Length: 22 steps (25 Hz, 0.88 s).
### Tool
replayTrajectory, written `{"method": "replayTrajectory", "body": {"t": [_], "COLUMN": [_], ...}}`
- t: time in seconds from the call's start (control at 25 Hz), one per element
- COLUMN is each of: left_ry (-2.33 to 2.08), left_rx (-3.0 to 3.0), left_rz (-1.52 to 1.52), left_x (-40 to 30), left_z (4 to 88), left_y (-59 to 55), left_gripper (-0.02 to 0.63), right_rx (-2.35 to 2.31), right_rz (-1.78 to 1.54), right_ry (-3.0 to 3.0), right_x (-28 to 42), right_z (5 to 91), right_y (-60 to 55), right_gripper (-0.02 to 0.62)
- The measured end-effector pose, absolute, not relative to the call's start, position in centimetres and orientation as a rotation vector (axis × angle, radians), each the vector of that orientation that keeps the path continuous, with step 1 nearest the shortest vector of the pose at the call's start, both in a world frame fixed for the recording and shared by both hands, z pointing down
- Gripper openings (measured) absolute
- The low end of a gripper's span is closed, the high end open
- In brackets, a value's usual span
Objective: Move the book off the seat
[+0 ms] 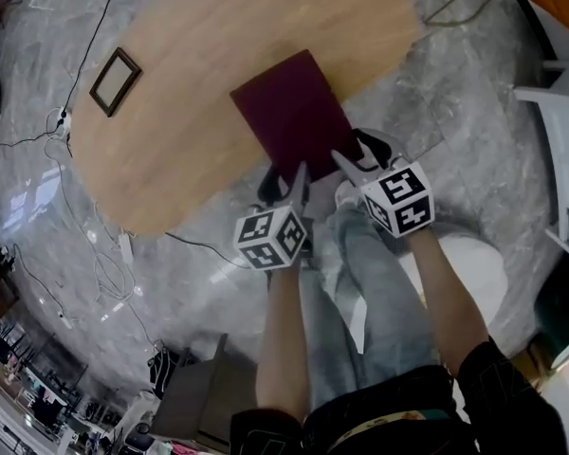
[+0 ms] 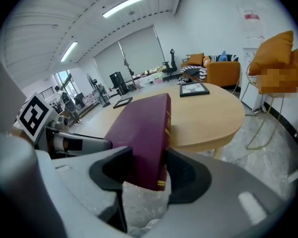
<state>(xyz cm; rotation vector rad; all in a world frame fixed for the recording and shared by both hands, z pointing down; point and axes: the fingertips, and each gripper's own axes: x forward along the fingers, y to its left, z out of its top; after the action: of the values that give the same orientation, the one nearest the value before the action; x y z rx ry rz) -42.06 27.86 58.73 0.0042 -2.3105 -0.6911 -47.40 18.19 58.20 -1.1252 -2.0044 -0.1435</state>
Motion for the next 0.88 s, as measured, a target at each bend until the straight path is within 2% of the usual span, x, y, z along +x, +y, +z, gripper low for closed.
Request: {"method": "replayTrajectory", "body": {"t": [0.56, 0.88], "left_ry": [-2.315, -2.339], "left_rx": [-0.109, -0.158], "left_rz": [-0.631, -0.682], "left_x": [-44.2, -48.1], "left_z": [57.7, 59.5], "left_y": [34.4, 40.5], "left_gripper": [0.224, 0.224], "right_rx": [-1.231, -1.26], "right_rz": [-0.077, -0.184], "right_ry": [-1.943, -1.976], "right_x": [-49.9, -54.2], "right_z": [58.2, 59.4], "right_y": [24.9, 31.4], "right_gripper": [0.218, 0.218]}}
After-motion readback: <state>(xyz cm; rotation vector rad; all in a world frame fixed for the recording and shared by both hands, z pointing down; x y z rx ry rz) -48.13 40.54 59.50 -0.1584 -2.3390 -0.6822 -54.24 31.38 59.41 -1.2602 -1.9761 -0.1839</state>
